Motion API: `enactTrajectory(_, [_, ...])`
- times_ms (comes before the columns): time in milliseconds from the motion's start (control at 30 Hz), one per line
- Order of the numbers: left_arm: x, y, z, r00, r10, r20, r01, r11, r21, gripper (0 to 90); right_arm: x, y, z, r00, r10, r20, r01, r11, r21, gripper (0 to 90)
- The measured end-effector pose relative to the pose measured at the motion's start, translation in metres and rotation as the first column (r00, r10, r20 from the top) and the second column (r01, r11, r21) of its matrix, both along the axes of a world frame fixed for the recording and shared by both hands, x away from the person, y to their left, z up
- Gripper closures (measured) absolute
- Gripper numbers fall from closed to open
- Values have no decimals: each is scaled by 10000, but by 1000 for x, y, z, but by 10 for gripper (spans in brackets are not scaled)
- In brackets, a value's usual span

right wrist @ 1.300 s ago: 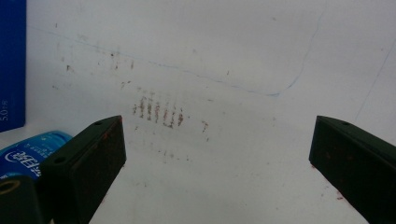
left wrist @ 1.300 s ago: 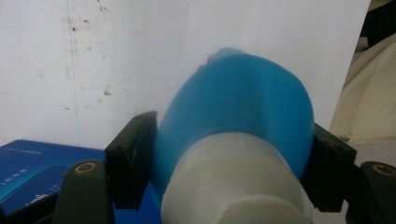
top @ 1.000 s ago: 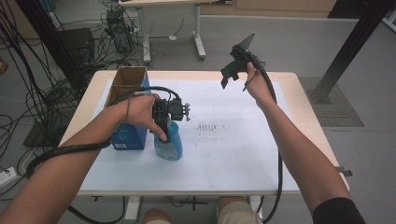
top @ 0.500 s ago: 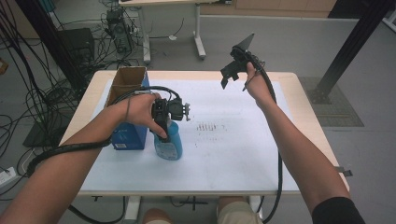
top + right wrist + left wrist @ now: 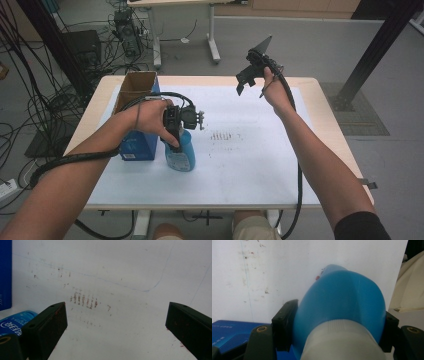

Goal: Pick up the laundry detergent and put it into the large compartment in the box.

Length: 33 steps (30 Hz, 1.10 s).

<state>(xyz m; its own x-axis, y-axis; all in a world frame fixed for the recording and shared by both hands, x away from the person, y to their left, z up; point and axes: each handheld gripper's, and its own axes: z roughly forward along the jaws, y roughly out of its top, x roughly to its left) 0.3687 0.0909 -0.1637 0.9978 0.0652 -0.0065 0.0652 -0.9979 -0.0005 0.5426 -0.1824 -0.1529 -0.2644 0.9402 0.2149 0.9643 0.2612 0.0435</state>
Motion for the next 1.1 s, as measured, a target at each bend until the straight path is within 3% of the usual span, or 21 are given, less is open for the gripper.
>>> enactTrajectory(1100, [2, -5, 0, 10000, 51, -68, -50, 9998, 183, 332, 1, 4, -2, 9999, 83, -57, -84, 9999, -94, 38])
